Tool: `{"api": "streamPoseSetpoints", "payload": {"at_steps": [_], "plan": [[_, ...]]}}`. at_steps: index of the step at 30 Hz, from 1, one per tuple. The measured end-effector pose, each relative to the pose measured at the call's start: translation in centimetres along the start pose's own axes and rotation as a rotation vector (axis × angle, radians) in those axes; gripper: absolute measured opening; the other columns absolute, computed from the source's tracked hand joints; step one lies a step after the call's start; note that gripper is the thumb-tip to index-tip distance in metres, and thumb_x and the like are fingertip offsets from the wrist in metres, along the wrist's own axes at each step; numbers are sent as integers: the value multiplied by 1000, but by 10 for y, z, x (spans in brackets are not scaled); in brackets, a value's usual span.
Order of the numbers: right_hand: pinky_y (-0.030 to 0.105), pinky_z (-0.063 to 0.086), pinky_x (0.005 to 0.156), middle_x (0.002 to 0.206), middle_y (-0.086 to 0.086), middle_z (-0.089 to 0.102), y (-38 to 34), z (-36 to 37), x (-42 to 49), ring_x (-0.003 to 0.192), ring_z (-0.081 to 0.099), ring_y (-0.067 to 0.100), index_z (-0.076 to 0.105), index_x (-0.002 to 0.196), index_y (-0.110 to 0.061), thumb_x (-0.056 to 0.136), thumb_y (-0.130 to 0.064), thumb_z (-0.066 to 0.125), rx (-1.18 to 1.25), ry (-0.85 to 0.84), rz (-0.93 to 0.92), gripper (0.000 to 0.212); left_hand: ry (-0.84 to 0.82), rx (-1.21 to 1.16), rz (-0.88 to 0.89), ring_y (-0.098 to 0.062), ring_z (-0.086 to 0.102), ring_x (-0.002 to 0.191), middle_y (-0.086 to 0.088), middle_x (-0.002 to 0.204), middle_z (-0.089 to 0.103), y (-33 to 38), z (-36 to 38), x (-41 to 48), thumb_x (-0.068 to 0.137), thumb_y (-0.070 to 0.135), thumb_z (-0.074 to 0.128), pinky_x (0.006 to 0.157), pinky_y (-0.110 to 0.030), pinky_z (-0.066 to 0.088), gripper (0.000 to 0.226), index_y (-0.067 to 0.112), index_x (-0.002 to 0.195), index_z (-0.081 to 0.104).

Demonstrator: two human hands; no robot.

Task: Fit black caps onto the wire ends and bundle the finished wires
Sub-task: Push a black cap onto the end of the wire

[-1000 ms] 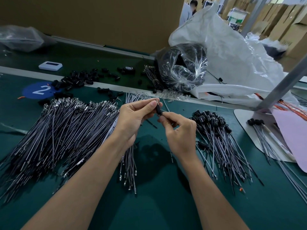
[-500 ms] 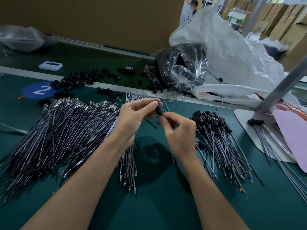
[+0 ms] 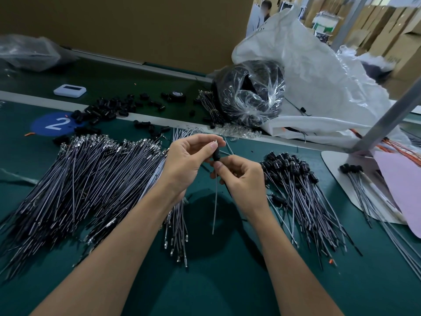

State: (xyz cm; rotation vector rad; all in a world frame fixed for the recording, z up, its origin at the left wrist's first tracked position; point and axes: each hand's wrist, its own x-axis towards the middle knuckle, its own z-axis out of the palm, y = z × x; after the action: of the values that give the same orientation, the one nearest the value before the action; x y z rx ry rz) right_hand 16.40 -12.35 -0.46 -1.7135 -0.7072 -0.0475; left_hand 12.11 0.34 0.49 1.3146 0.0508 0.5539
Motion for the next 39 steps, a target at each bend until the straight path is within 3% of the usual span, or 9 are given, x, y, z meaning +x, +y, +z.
{"api": "streamPoseSetpoints", "payload": {"at_steps": [2,5,7,11,16,22,26,30,39], "plan": [[50,51,62,69,4,73,2,0,0,67,64,40,74,82,-14,90,-7,66,19,-1,4,13,-8,-6,2,-8,64,76,-3,93,75,0,-1,0,91,0,60,67,-25,51,19,14,89,74],[36,55,62,73,2,74,3,0,0,67,69,21,75,90,-11,91,-7,66,29,3,7,11,-13,-17,0,-9,63,72,-9,98,75,0,0,-1,91,1,60,68,-33,48,17,12,91,73],[23,53,65,74,-2,74,4,0,1,69,69,9,74,90,-14,91,-6,65,38,14,5,12,-9,-28,4,-11,63,74,-8,97,75,0,0,-1,90,1,62,69,-31,49,20,16,87,75],[28,55,66,78,2,74,5,-2,2,70,68,11,73,90,-8,91,-3,64,46,50,-1,10,23,-66,-13,-23,62,82,-14,91,73,0,-3,-1,84,-1,67,73,-30,49,22,17,79,79],[13,50,65,79,-1,74,7,-2,1,69,69,2,74,91,-4,91,-2,64,23,31,-35,11,71,-63,-31,-21,66,71,-12,84,75,-1,0,-2,82,-2,69,63,-30,54,21,15,75,79],[17,49,61,69,-3,71,10,-4,5,59,64,1,74,85,-8,89,0,66,1,136,-53,13,-56,-82,-125,-17,69,82,-9,92,76,-7,6,-4,72,11,76,72,-23,56,32,12,103,72],[15,48,62,70,-5,70,10,-4,3,61,62,-2,75,87,-6,88,3,65,13,140,-60,13,-88,-1,-72,-10,70,79,-3,87,76,-9,10,-5,80,-1,71,72,-18,54,20,8,97,74],[14,49,67,73,3,73,7,-2,2,67,67,5,74,84,2,90,-4,66,89,124,-60,12,-28,-88,-40,-16,71,85,-6,90,76,-7,10,-5,81,-2,68,80,-32,57,17,8,94,73],[13,50,67,73,3,71,6,2,-2,68,66,2,73,89,7,92,-1,63,238,125,-62,13,-61,-132,42,-14,71,84,-6,89,76,0,15,-10,73,7,70,81,-28,56,22,7,95,73]]}}
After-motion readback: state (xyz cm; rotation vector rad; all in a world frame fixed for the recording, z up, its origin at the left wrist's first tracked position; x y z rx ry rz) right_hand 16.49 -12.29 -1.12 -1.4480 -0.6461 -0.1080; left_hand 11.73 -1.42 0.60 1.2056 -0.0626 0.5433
